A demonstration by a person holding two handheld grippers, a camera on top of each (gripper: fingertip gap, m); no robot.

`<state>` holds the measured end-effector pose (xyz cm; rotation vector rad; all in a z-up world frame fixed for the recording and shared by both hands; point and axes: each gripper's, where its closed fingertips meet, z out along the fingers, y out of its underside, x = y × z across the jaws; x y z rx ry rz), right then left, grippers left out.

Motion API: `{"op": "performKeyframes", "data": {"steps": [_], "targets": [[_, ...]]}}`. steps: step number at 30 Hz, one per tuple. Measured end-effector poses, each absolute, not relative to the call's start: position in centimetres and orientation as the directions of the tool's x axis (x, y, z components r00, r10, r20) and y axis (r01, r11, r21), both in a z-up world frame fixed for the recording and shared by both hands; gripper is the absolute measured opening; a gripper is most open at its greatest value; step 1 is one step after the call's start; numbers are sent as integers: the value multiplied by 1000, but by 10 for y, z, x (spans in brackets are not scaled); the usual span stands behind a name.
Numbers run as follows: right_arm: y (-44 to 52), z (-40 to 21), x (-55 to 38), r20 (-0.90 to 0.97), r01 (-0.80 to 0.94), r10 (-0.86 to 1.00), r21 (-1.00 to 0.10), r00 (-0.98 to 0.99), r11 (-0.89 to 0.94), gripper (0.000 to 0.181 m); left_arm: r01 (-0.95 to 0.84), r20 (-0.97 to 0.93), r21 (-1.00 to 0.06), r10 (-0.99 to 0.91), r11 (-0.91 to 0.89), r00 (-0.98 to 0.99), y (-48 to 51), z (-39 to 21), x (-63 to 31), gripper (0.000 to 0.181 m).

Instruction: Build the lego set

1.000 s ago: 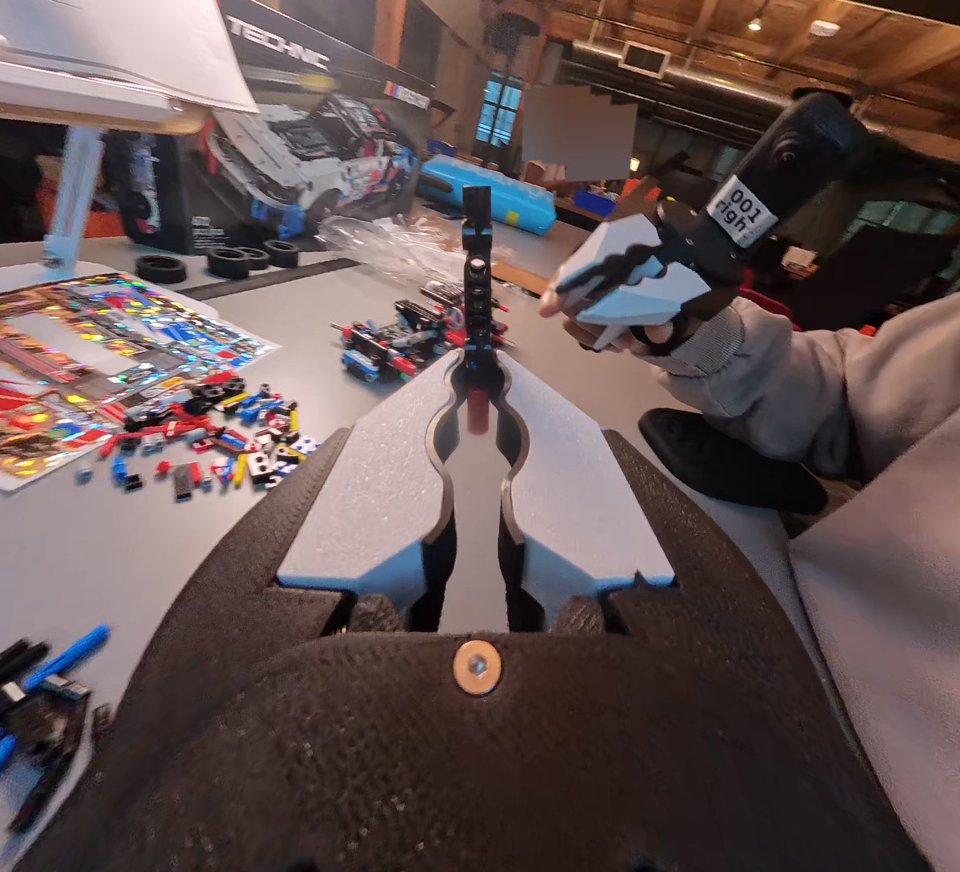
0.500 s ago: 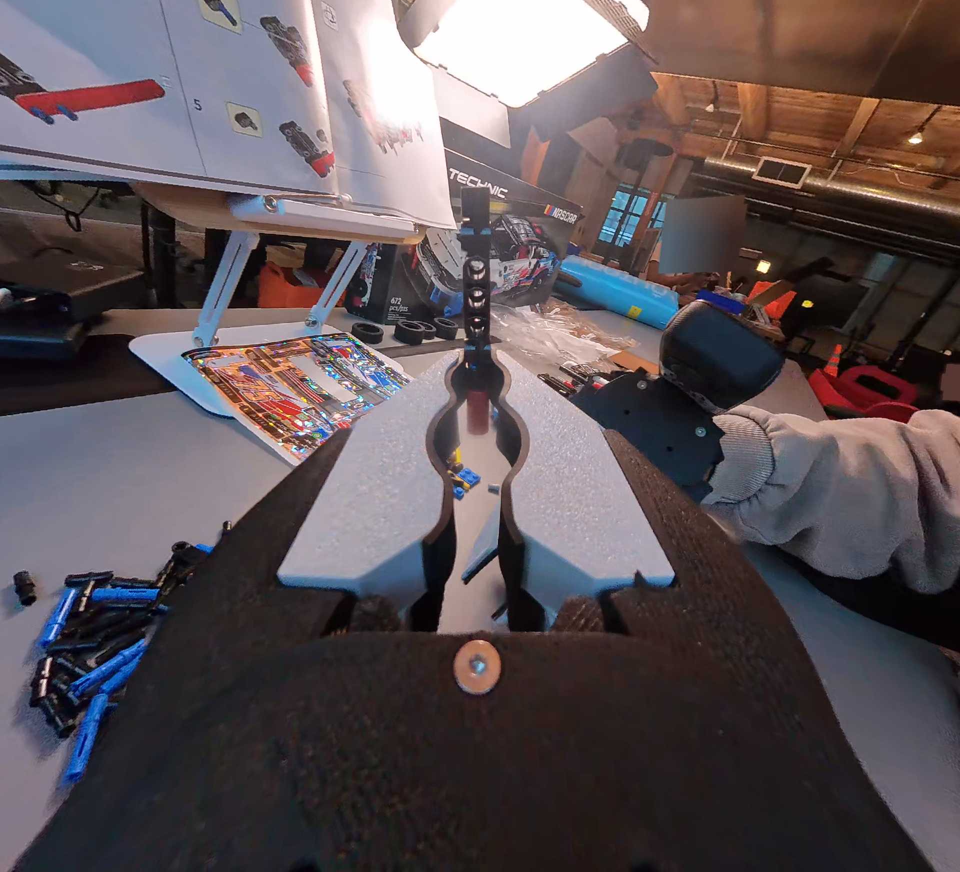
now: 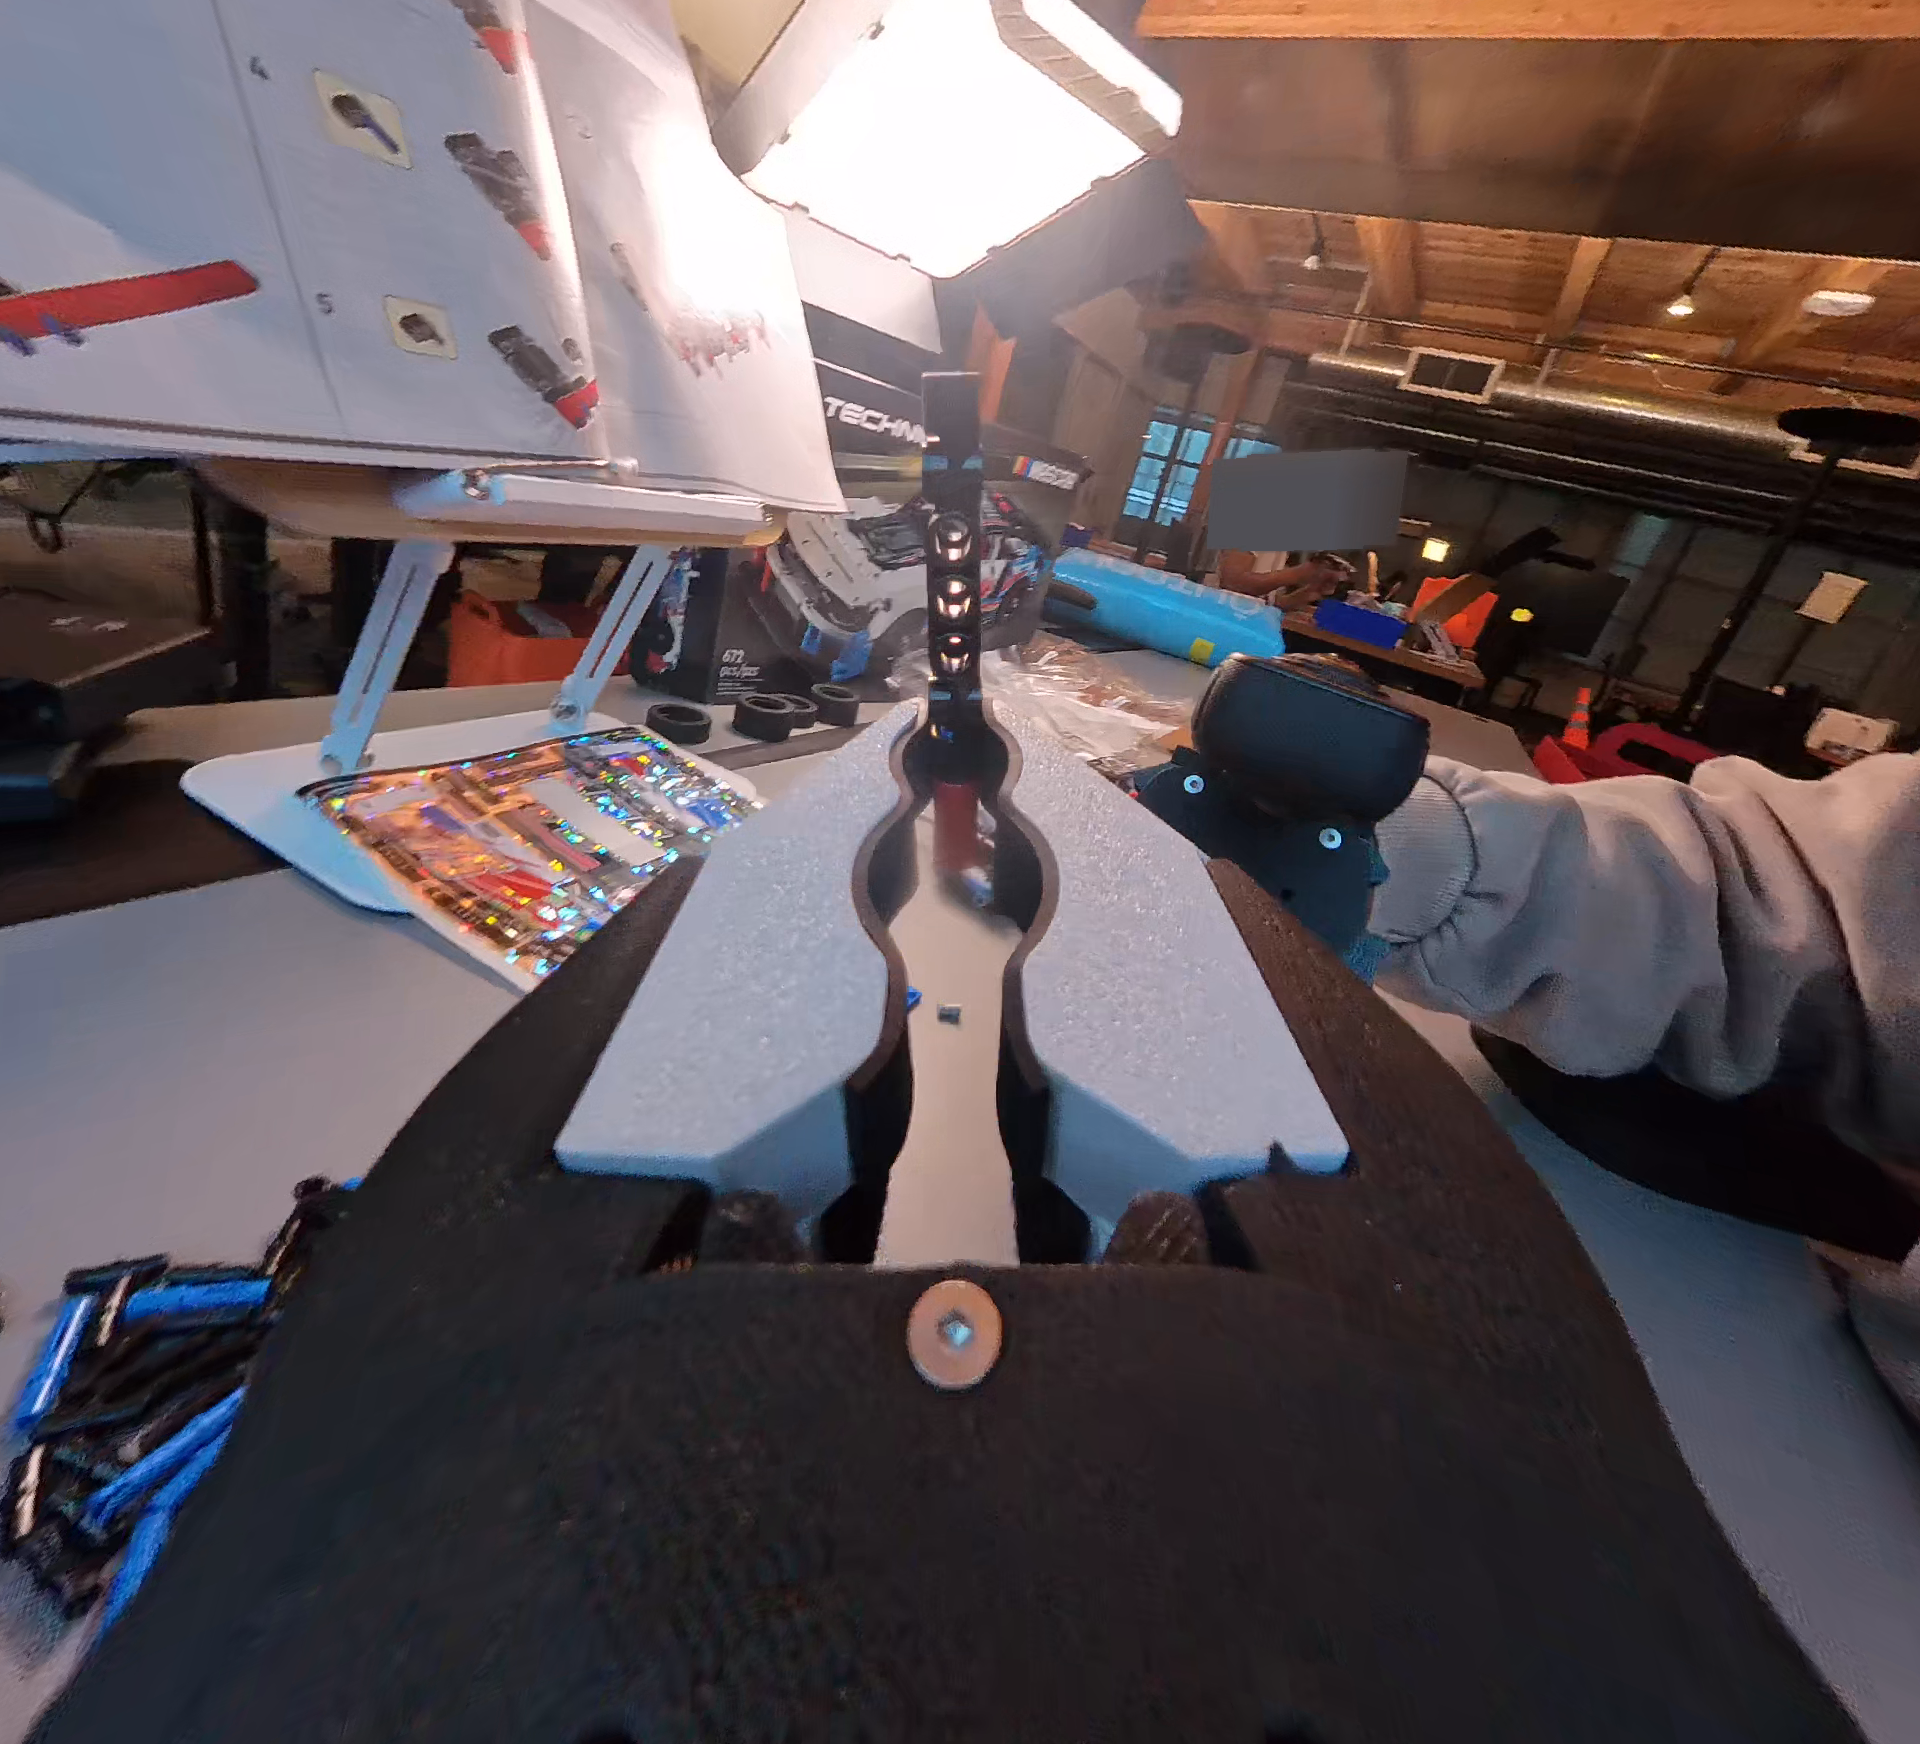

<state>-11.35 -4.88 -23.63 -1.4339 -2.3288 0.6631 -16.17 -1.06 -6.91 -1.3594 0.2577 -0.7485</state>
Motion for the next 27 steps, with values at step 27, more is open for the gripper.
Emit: {"op": "performKeyframes", "data": {"steps": [27], "targets": [[-54, -235, 64, 205, 716, 879, -516, -430, 471, 21, 173, 153, -983, -820, -67, 551, -34, -96, -71, 5]]}}
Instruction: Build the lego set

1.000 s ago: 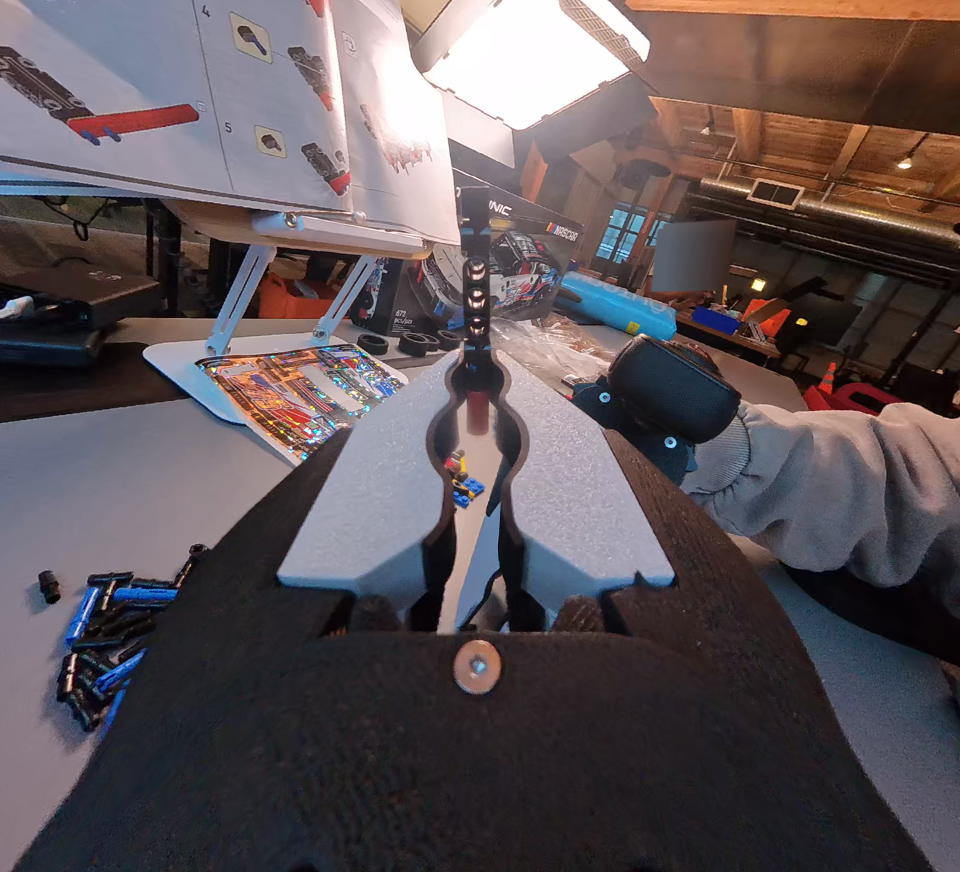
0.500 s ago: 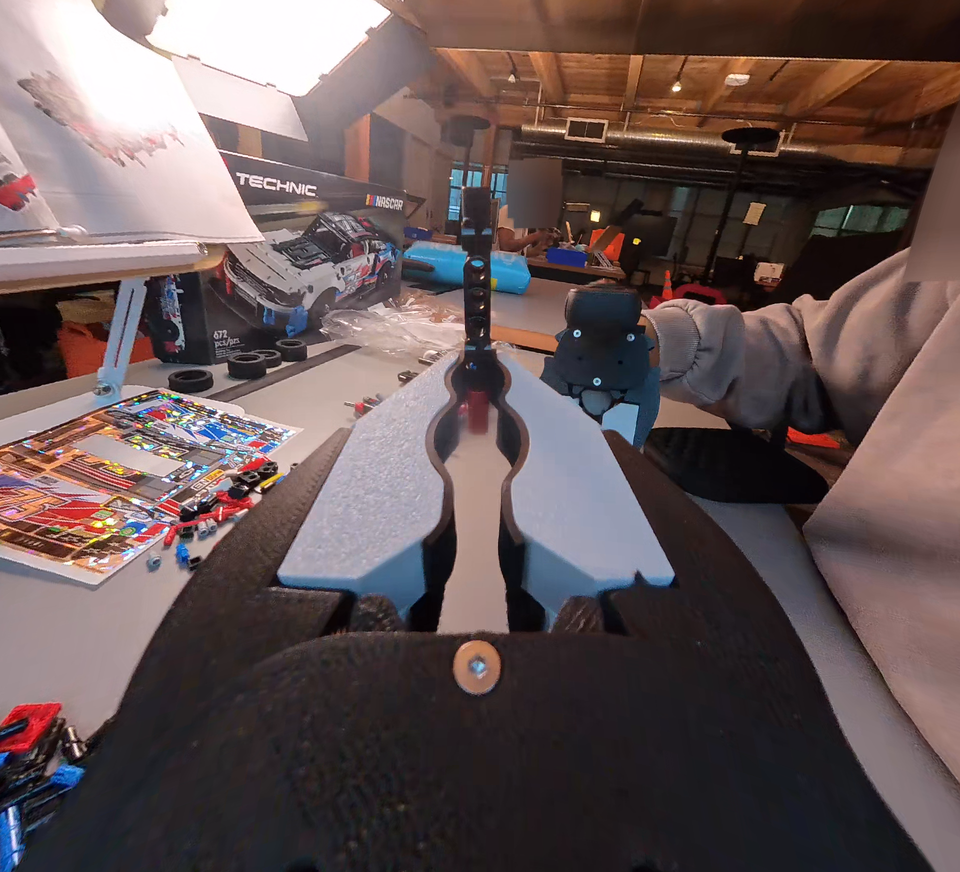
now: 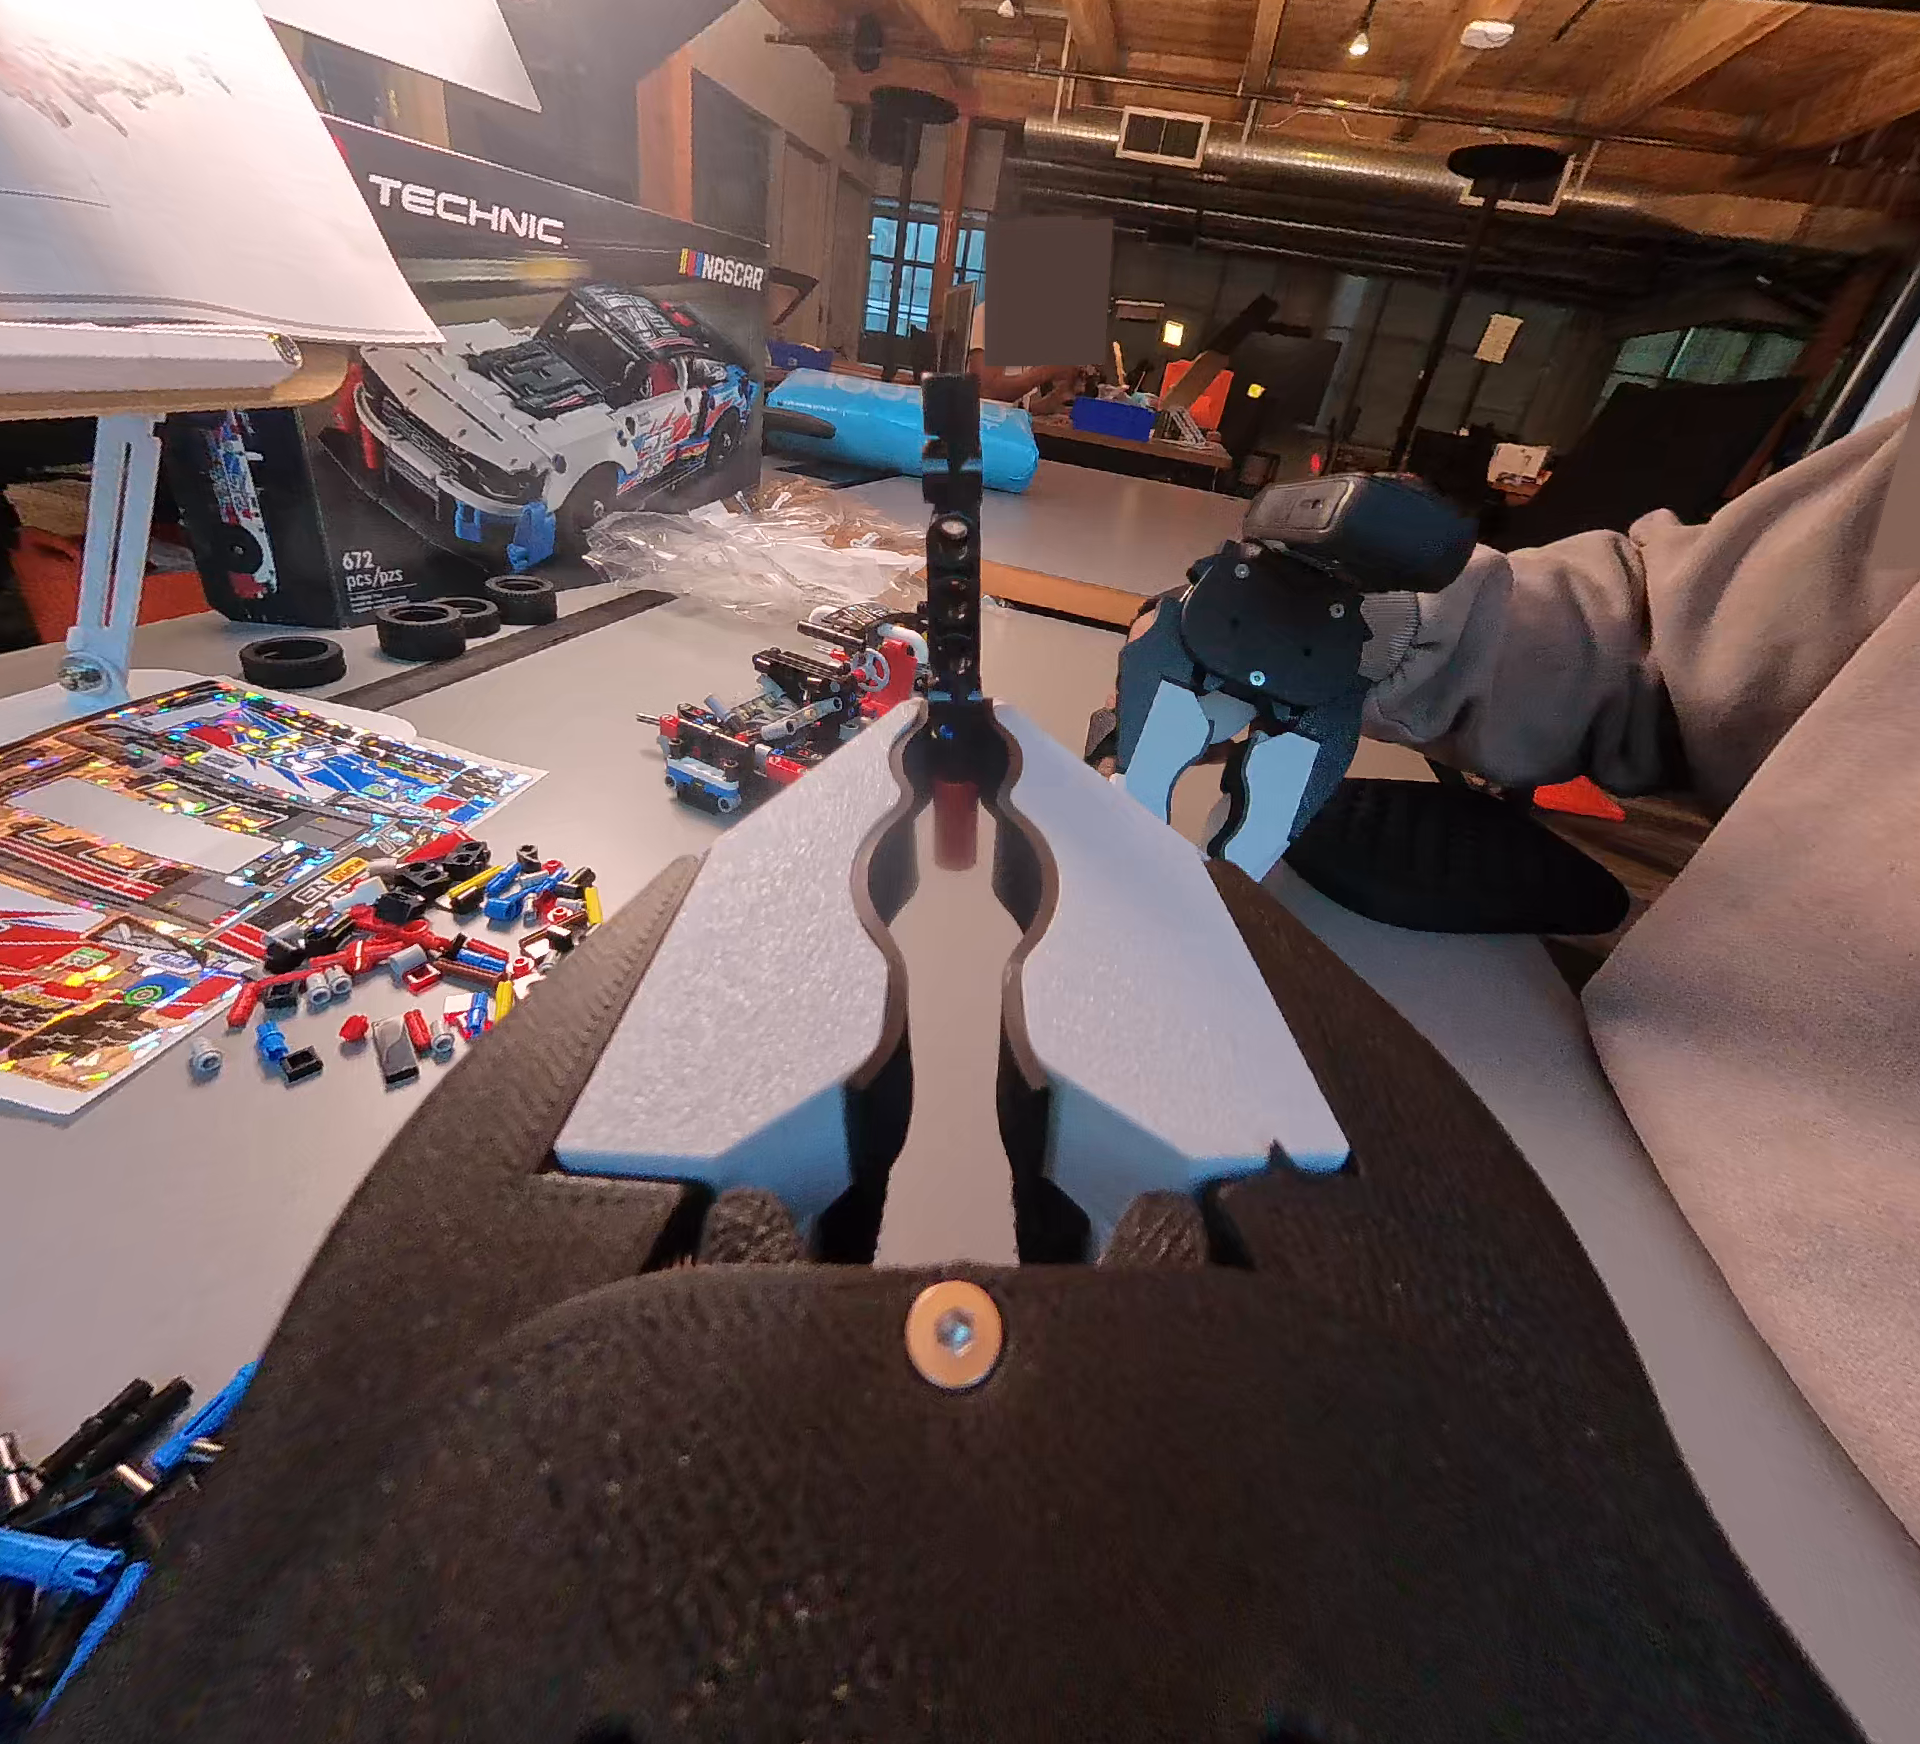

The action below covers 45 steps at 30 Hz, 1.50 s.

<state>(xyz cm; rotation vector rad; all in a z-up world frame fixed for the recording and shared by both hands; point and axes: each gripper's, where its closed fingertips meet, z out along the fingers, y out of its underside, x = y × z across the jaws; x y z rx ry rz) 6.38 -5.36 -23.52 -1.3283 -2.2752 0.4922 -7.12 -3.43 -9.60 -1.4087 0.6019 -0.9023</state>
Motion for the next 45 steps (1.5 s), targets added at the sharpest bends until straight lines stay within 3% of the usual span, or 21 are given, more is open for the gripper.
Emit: {"op": "performKeyframes", "data": {"steps": [4, 10, 14, 22, 28, 33, 45], "targets": [[-60, -239, 66, 170, 722, 885, -522, -434, 454, 23, 159, 147, -985, -821, -70, 551, -35, -98, -69, 5], [-51, -240, 61, 167, 741, 905, -526, -390, 417, 12, 149, 153, -985, -824, -84, 546, -35, -101, -66, 5], [-34, -239, 64, 170, 800, 920, -456, -352, 390, 12, 140, 150, -986, -822, -87, 549, -34, -102, -66, 5], [7, -221, 95, 250, 912, 923, -217, -292, 347, 13, 126, 161, -986, -824, -110, 542, -34, -107, -62, 5], [-6, -209, 76, 167, 859, 959, -431, -227, 278, 21, 120, 162, -986, -826, -115, 540, -34, -108, -61, 5], [6, -227, 107, 143, 901, 973, -373, -180, 221, 20, 115, 165, -986, -827, -122, 537, -34, -110, -60, 5], [-7, -241, 113, 34, 877, 994, -468, -101, 105, 21, 93, 168, -986, -829, -140, 533, -34, -117, -56, 5]]}}
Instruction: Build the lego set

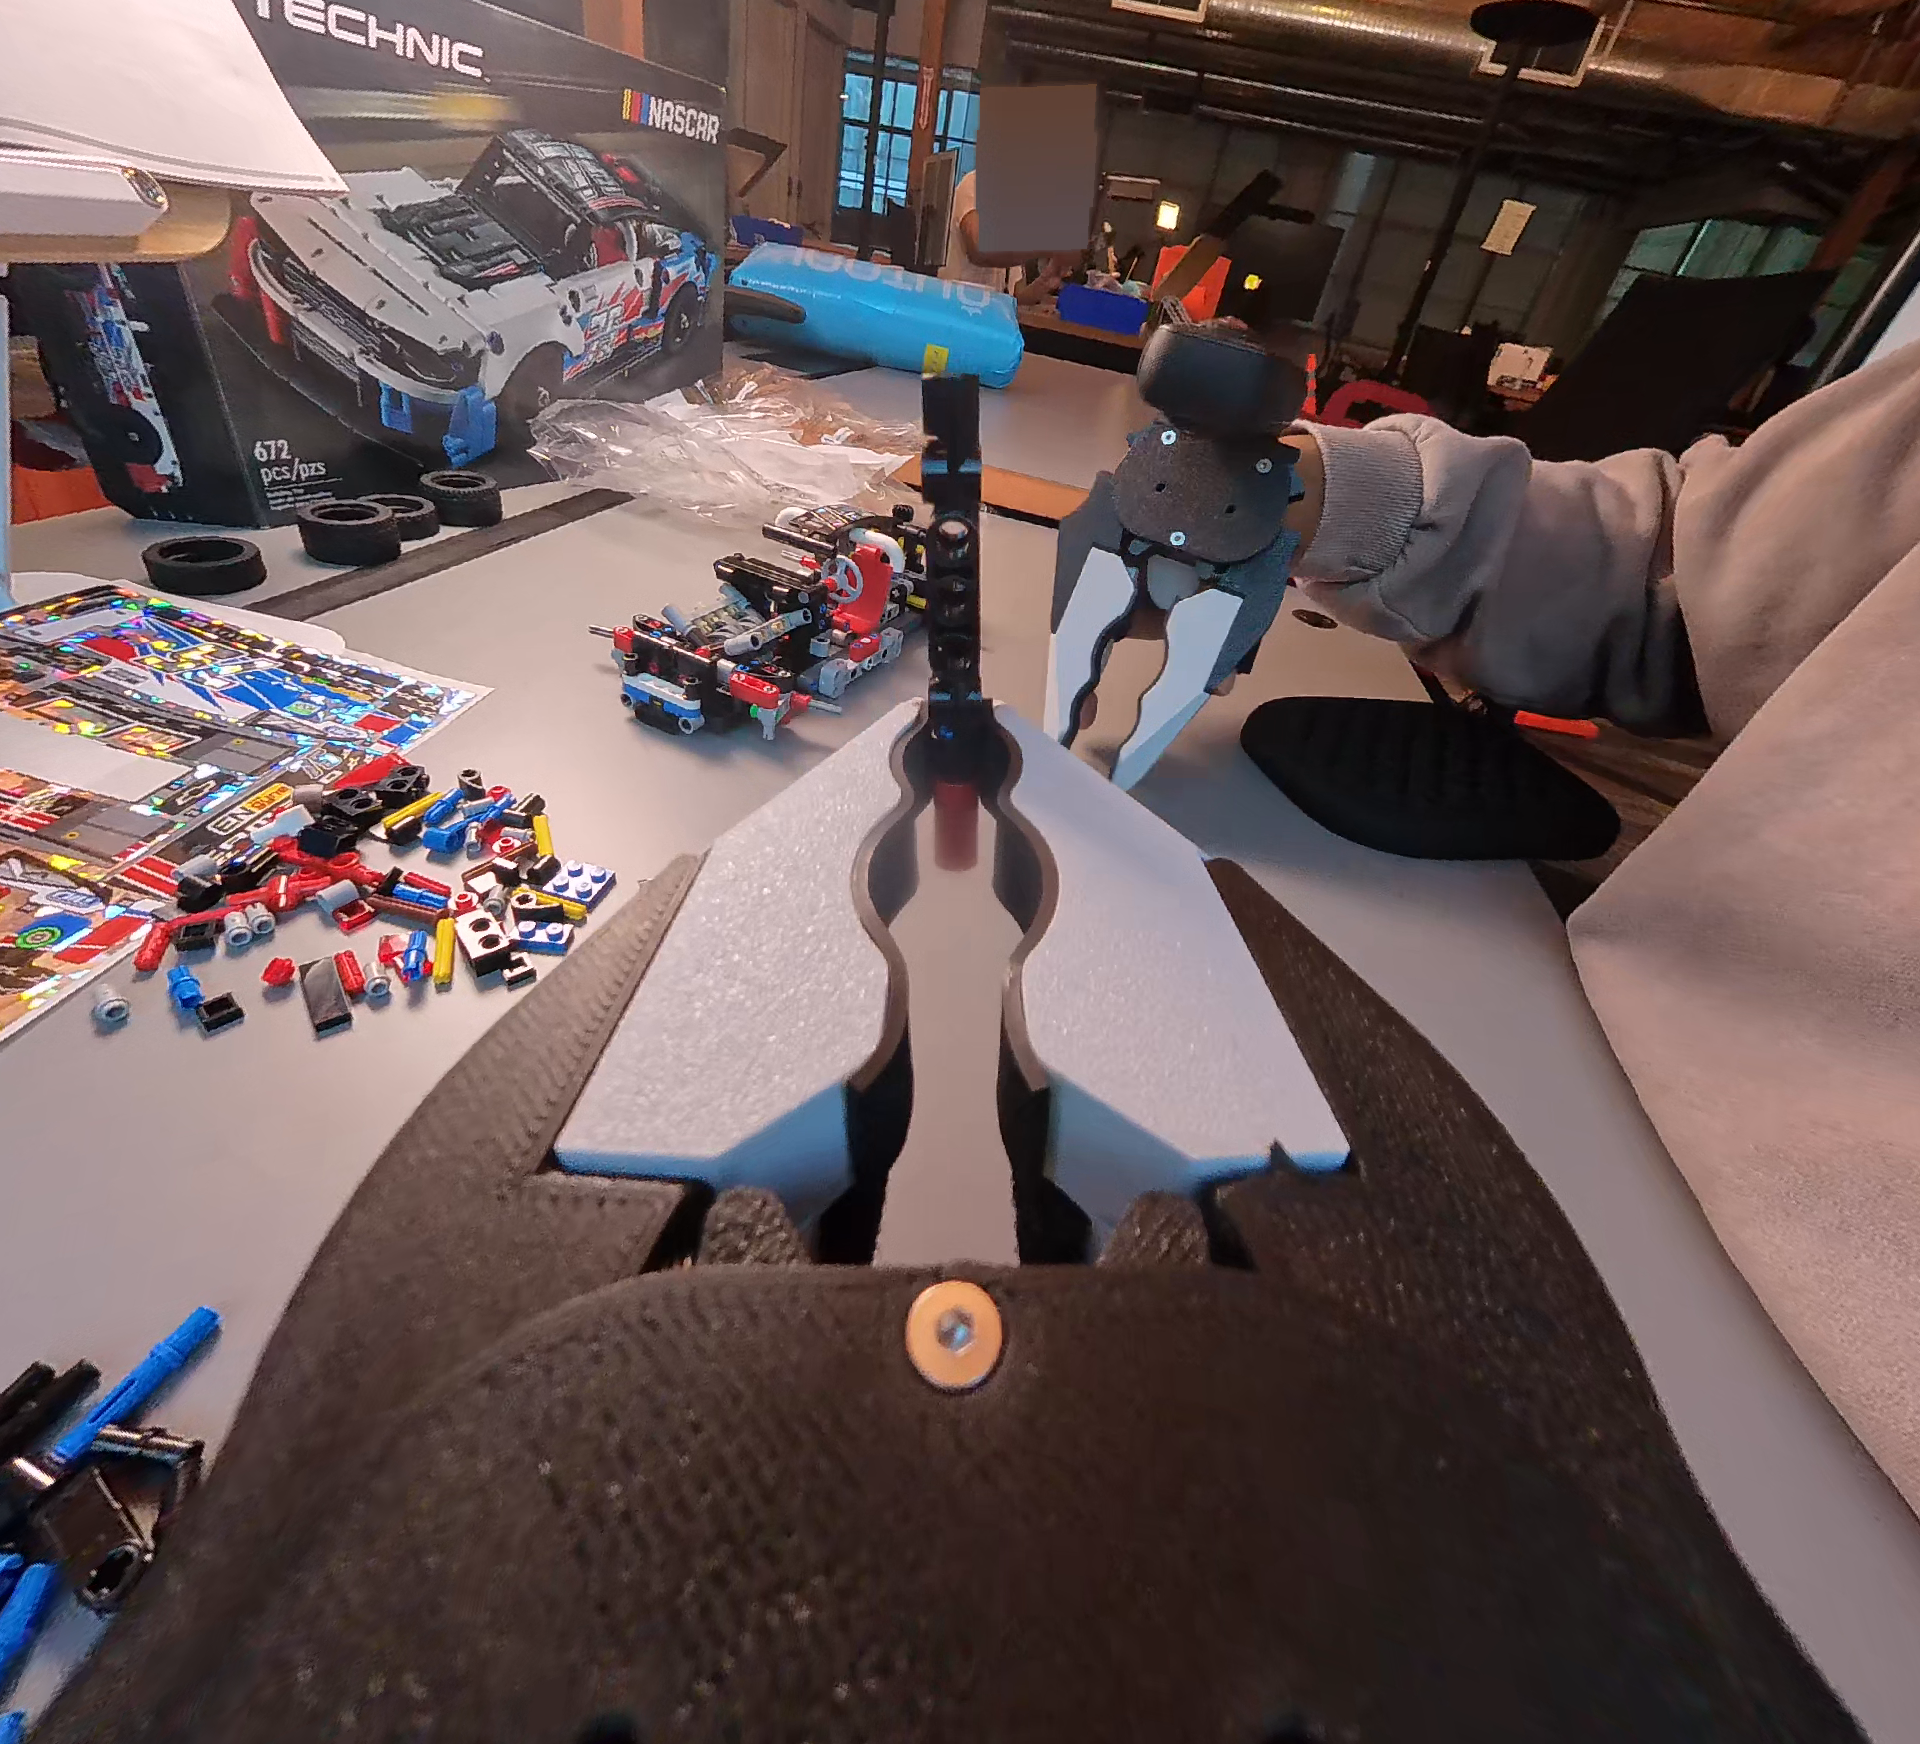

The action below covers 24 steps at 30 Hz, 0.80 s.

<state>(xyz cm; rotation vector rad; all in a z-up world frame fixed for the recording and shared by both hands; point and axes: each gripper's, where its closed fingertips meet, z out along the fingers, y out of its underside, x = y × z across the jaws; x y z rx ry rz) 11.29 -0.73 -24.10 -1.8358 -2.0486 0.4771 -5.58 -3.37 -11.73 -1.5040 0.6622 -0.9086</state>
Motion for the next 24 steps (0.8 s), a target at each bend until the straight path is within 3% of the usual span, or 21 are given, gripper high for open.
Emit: {"op": "performKeyframes", "data": {"steps": [6, 11, 24], "targets": [[-28, -222, 101, -17, 793, 981, -592, -192, 145, 18, 93, 171, -985, -830, -143, 531, -34, -118, -56, 5], [4, -235, 114, 79, 866, 991, -482, -110, 135, 16, 88, 171, -985, -832, -146, 528, -34, -118, -55, 5], [-4, -236, 90, 93, 830, 985, -530, -145, 172, 5, 78, 178, -984, -837, -162, 517, -35, -122, -52, 5]]}}
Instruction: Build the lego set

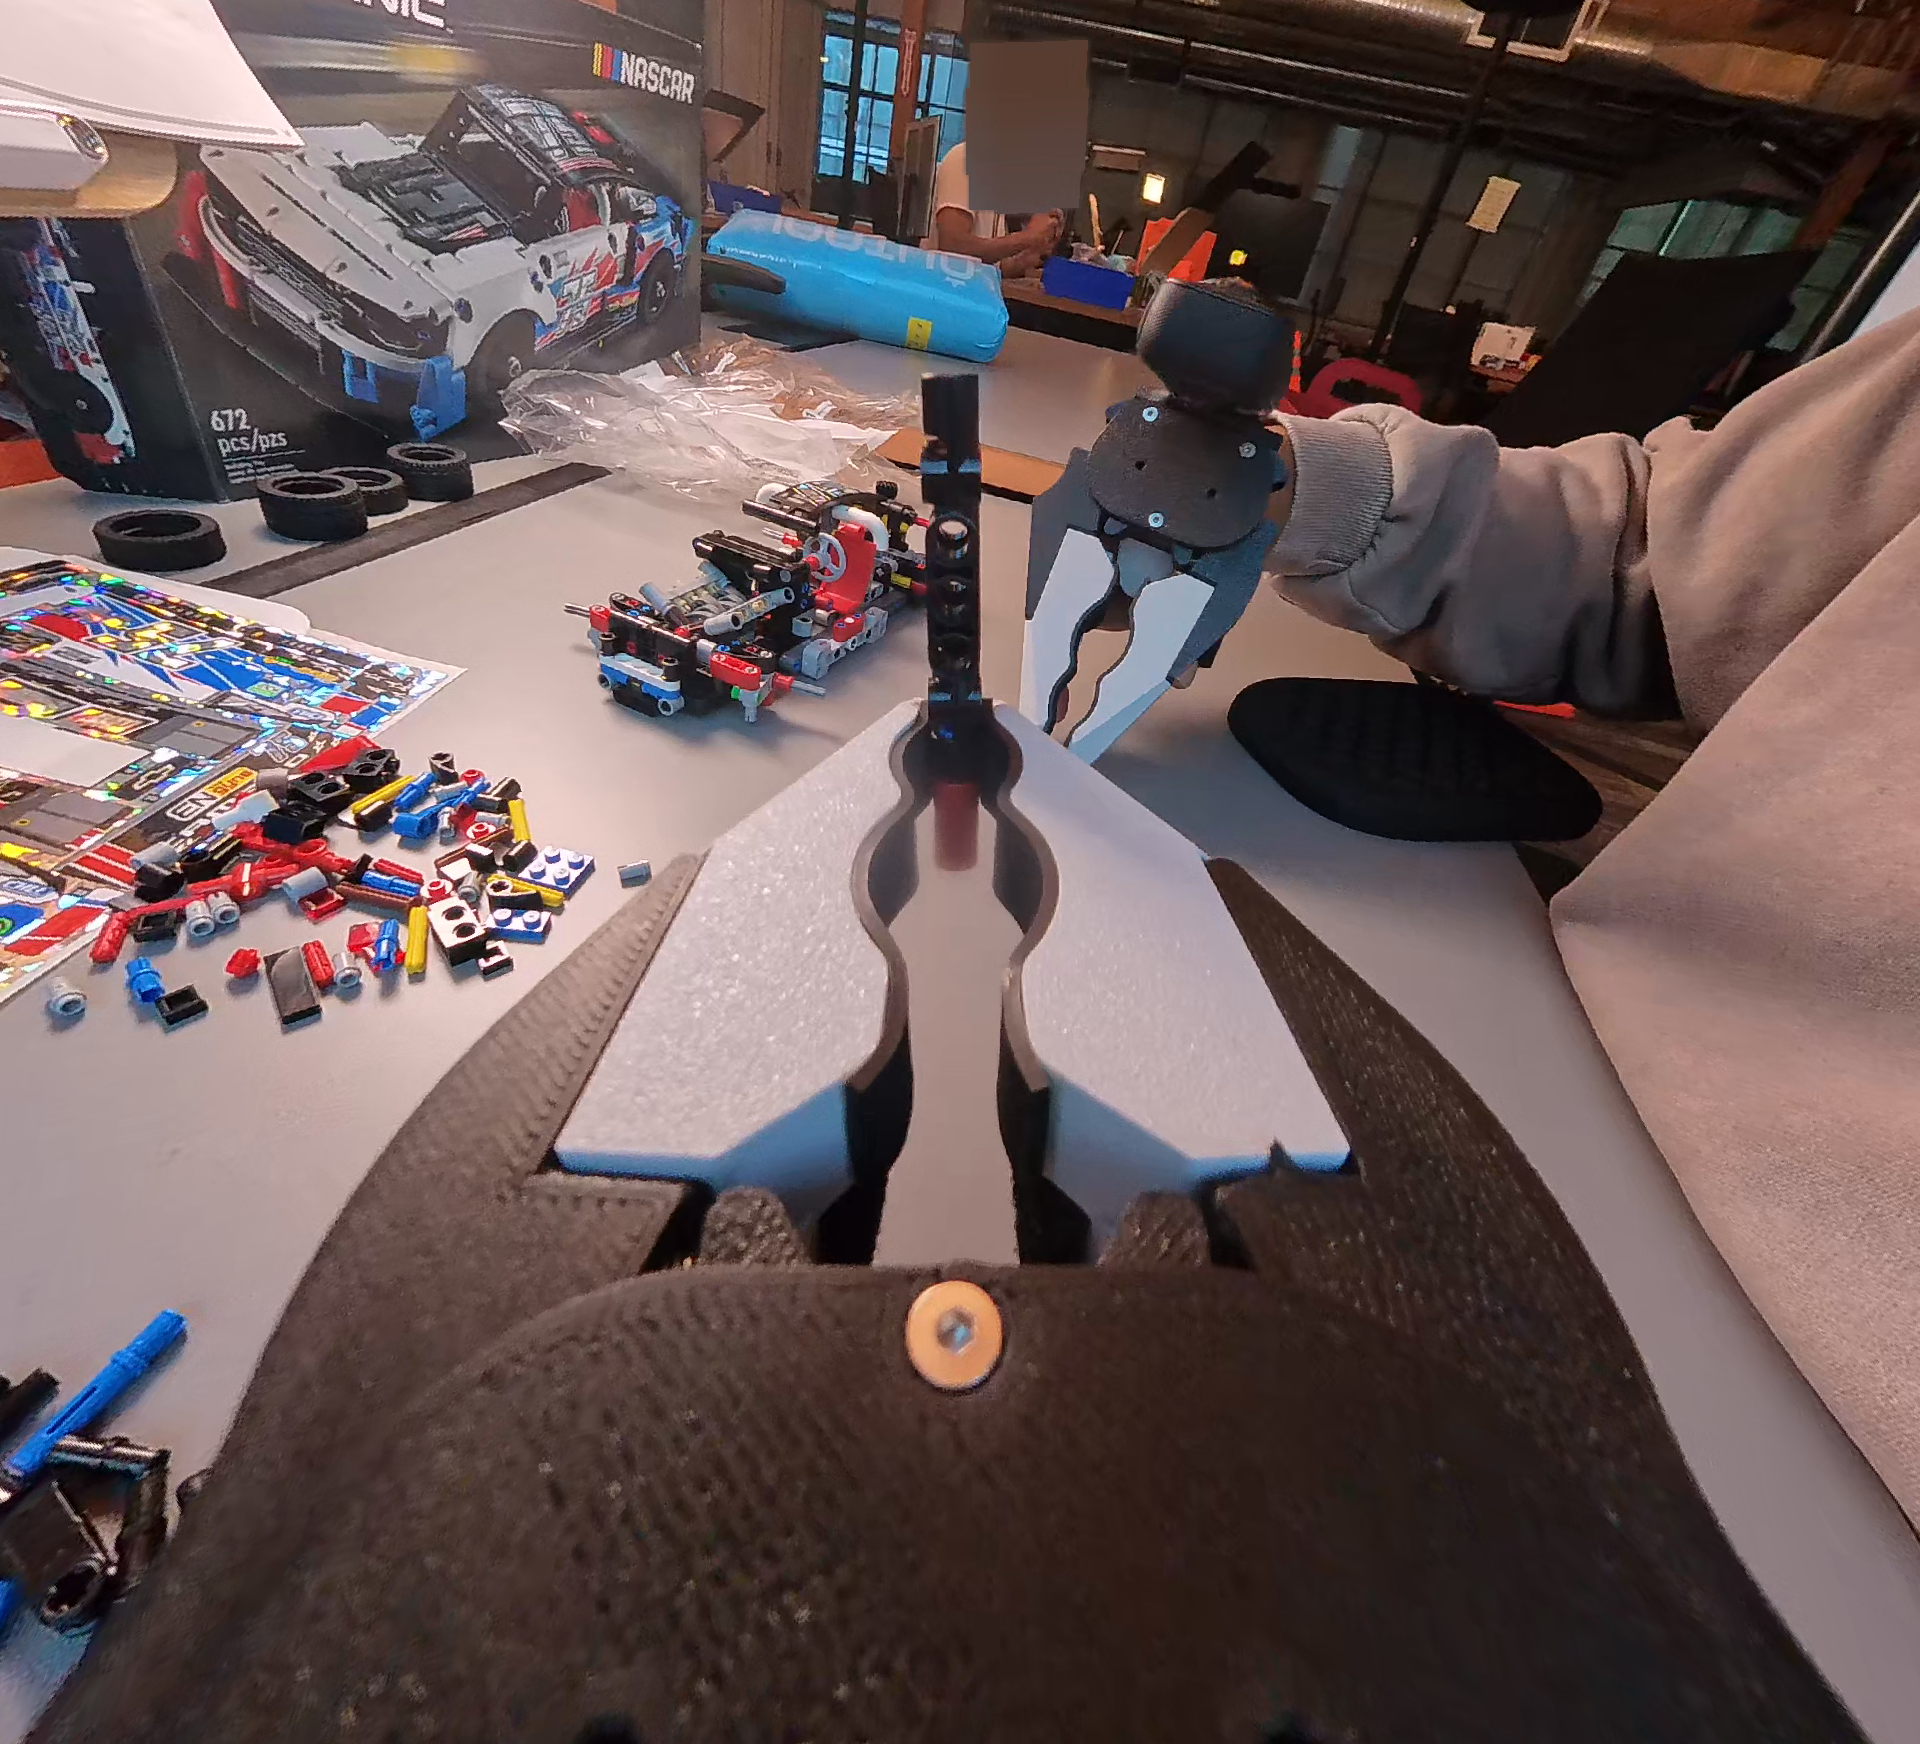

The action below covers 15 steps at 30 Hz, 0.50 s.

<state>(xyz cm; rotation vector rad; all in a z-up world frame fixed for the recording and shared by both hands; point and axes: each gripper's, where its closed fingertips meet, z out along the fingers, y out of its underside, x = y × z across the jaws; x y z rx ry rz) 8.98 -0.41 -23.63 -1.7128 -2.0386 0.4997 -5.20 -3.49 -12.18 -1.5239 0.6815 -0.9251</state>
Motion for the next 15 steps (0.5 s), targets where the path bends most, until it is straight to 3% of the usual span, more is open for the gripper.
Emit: {"op": "performKeyframes", "data": {"steps": [11, 13, 15], "targets": [[-3, -232, 97, 110, 907, 990, -402, -86, 124, 5, 61, 176, -984, -841, -168, 511, -36, -125, -48, 5], [0, -235, 111, 132, 941, 986, -306, -104, 141, 5, 60, 178, -983, -842, -172, 509, -36, -126, -47, 5], [12, -237, 131, 210, 972, 965, -138, -158, 189, 5, 55, 179, -983, -843, -175, 508, -36, -127, -46, 5]]}}
